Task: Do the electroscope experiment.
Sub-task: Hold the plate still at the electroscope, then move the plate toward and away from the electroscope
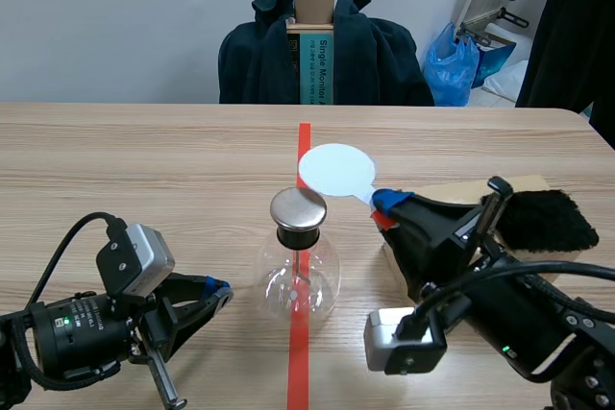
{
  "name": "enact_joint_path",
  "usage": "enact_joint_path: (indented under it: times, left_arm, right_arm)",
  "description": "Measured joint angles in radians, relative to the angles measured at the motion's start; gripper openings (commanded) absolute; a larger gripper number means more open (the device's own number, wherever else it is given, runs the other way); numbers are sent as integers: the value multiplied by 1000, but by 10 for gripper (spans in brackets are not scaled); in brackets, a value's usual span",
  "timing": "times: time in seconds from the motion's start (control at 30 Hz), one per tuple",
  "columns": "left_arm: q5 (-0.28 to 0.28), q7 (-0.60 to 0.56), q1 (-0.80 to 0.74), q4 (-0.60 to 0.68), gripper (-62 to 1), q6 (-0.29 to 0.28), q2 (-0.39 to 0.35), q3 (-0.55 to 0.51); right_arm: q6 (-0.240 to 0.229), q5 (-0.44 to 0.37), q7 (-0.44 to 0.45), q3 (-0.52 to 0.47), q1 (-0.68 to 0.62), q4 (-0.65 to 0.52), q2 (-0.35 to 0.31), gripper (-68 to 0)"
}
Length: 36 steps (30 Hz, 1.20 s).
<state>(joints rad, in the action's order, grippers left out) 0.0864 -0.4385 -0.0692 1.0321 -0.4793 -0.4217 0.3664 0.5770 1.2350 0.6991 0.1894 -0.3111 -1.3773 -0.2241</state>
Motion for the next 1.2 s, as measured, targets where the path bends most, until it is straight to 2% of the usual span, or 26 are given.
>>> enact_joint_path:
  times: [0.13,0.37,0.6,0.67,1.07,1.2]
  left_arm:
    - [0,0,0,0,-579,0,0,0]
    - [0,0,0,0,-579,0,0,0]
    - [0,0,0,0,-579,0,0,0]
    - [0,0,0,0,-579,0,0,0]
    - [0,0,0,0,-579,0,0,0]
    - [0,0,0,0,-579,0,0,0]
  right_arm:
    - [0,-1,-134,0,0,0,0,-669]
    - [0,-1,-277,0,0,0,0,-669]
    - [0,-1,-289,0,0,0,0,-669]
    - [0,-1,-261,0,0,0,0,-669]
    - [0,8,90,0,0,0,0,-669]
    - [16,8,182,0,0,0,0,-669]
